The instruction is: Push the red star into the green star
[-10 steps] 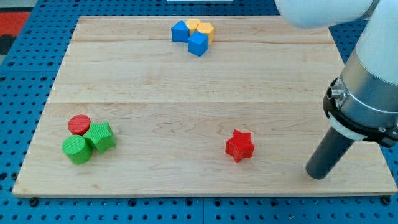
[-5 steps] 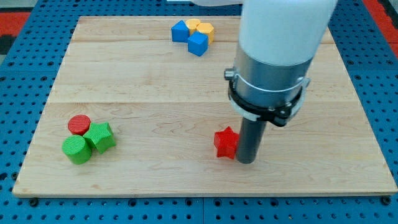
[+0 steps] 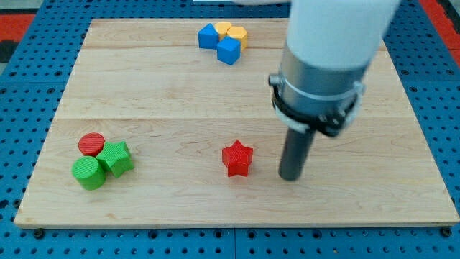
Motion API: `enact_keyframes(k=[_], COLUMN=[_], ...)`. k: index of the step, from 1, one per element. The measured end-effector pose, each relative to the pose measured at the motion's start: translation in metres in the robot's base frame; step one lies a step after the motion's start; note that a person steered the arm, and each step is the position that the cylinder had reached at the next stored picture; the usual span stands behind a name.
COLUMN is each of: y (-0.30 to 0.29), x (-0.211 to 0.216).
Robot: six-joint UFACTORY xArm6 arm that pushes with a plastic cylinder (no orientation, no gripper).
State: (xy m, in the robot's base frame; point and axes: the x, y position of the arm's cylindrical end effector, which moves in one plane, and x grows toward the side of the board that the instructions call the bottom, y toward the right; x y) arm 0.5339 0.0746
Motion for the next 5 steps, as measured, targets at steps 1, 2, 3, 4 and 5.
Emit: enact_keyframes(k=[1, 2, 3, 4, 5], y=[-0.003, -0.011, -0.035, -0.064, -0.091], x=[-0.003, -0.003, -0.003, -0.003, -0.003])
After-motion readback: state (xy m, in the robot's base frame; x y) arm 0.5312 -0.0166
